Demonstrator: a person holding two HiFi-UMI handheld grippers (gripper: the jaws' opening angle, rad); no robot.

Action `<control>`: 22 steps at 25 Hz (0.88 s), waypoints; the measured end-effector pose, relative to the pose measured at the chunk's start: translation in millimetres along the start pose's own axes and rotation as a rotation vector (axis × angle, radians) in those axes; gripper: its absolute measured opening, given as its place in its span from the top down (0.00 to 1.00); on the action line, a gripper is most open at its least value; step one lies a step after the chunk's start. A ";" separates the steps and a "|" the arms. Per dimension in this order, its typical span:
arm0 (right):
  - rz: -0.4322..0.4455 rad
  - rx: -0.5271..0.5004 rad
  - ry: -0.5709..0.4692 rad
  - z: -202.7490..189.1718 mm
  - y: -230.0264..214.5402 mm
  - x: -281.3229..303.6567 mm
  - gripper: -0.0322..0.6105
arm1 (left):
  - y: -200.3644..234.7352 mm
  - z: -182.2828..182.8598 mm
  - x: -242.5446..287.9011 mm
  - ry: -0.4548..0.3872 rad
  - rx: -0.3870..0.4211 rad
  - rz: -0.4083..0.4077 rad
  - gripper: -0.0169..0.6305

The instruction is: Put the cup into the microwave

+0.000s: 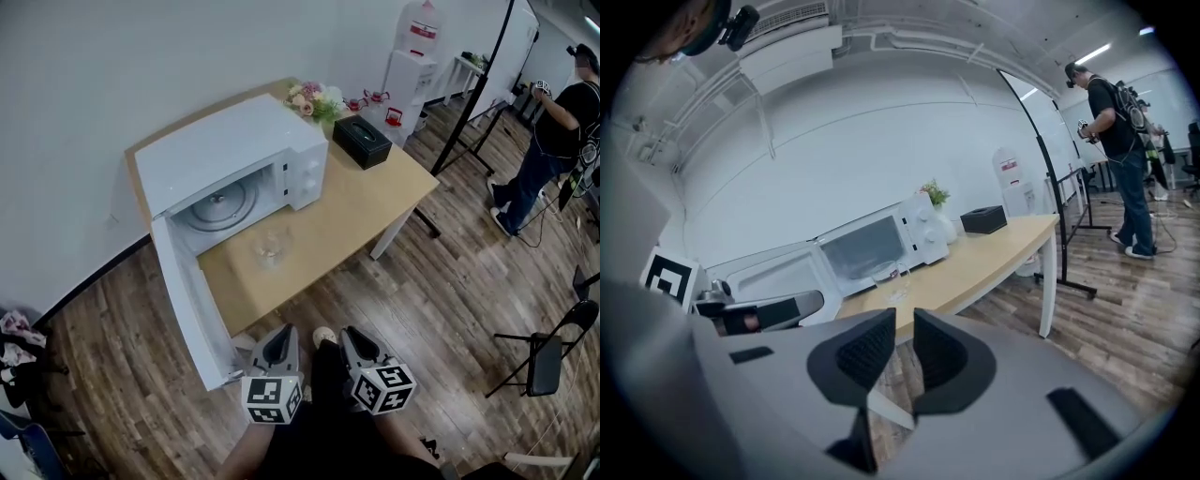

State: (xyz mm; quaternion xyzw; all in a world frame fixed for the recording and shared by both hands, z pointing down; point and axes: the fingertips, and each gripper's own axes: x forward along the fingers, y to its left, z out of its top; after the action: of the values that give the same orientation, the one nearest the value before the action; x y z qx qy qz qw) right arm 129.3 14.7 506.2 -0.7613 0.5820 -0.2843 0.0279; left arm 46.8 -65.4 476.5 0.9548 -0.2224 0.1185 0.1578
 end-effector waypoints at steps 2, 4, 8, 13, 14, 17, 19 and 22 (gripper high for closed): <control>0.027 -0.013 0.008 6.9 -2.1 8.7 0.78 | 3.6 4.3 6.7 -0.004 -0.006 0.017 0.96; 0.048 -0.027 0.013 15.0 -4.0 19.2 0.66 | 8.1 8.7 14.4 -0.010 -0.012 0.036 0.96; 0.097 -0.081 0.048 23.6 -3.3 42.7 0.51 | 21.6 13.3 29.1 -0.011 -0.033 0.083 0.96; 0.174 -0.130 0.083 33.4 0.3 68.1 0.48 | 37.1 16.9 45.2 -0.013 -0.063 0.147 0.96; 0.185 -0.134 0.086 36.5 0.3 73.4 0.48 | 40.2 18.0 48.5 -0.013 -0.069 0.159 0.96; 0.217 -0.150 0.107 43.0 0.1 92.1 0.48 | 51.6 21.1 58.6 -0.013 -0.088 0.196 0.96; 0.243 -0.163 0.124 46.1 0.2 104.1 0.48 | 59.1 22.7 65.1 -0.014 -0.096 0.224 0.96; 0.295 -0.181 0.144 52.3 2.3 120.3 0.48 | 71.6 24.6 72.8 -0.014 -0.108 0.272 0.96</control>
State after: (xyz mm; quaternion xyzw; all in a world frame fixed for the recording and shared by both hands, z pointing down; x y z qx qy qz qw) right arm 171.0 -109.6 509.7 -0.6449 0.7110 -0.2773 -0.0408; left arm 81.0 -163.3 493.2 0.9068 -0.3568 0.1201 0.1900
